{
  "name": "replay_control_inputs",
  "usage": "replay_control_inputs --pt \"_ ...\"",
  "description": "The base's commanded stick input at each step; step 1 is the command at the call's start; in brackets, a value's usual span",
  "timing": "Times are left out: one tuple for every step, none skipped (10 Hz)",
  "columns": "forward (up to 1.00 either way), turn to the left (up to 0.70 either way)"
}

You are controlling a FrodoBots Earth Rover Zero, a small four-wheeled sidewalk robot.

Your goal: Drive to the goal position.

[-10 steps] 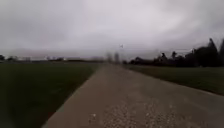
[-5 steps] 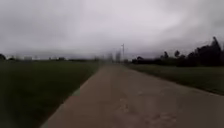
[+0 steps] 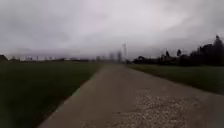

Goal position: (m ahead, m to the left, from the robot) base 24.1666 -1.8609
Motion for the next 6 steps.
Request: replay_control_inputs --pt "0.85 0.00" --pt "0.85 0.00" --pt "0.85 0.00" --pt "0.85 0.00" --pt "0.85 0.00" --pt "0.85 0.00"
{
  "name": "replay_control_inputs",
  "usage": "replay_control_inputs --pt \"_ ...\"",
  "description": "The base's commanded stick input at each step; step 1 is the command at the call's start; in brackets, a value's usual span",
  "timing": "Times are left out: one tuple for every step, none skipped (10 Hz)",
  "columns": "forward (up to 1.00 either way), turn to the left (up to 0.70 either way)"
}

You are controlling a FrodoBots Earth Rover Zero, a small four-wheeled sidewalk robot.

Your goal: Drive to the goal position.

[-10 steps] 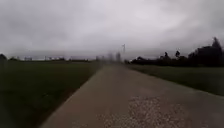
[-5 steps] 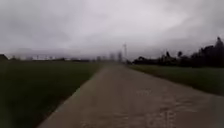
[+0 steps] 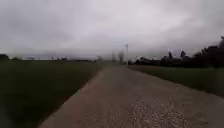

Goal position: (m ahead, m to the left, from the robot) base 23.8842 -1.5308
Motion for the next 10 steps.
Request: replay_control_inputs --pt "0.85 0.00" --pt "0.85 0.00" --pt "0.85 0.00" --pt "0.85 0.00" --pt "0.85 0.00" --pt "0.85 0.00" --pt "0.85 0.00" --pt "0.85 0.00" --pt "0.85 0.00" --pt "0.85 0.00"
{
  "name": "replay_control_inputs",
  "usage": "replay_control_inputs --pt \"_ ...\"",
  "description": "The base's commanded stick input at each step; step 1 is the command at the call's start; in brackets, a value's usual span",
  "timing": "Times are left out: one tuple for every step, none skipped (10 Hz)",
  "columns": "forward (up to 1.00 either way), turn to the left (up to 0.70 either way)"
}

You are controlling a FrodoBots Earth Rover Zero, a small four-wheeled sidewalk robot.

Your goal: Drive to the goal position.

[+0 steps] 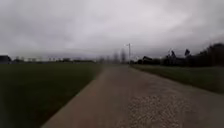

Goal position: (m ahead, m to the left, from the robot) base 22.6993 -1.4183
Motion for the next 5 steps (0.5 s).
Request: replay_control_inputs --pt "0.85 0.00" --pt "0.85 0.00" --pt "0.85 0.00" --pt "0.85 0.00" --pt "0.85 0.00"
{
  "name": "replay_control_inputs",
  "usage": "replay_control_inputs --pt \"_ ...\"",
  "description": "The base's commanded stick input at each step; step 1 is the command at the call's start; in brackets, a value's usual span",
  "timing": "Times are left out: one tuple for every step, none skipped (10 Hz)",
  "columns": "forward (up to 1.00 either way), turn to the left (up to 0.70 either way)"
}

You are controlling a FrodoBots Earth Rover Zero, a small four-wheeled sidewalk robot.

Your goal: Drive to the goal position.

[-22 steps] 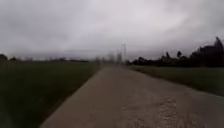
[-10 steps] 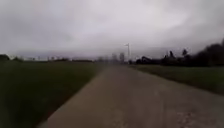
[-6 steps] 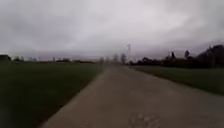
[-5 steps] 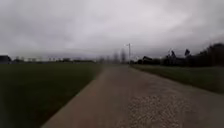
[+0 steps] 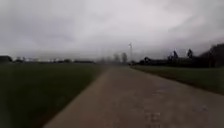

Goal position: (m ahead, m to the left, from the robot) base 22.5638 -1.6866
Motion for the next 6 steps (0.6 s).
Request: replay_control_inputs --pt "0.85 0.00" --pt "0.85 0.00" --pt "0.85 0.00" --pt "0.85 0.00" --pt "0.85 0.00" --pt "0.85 0.00"
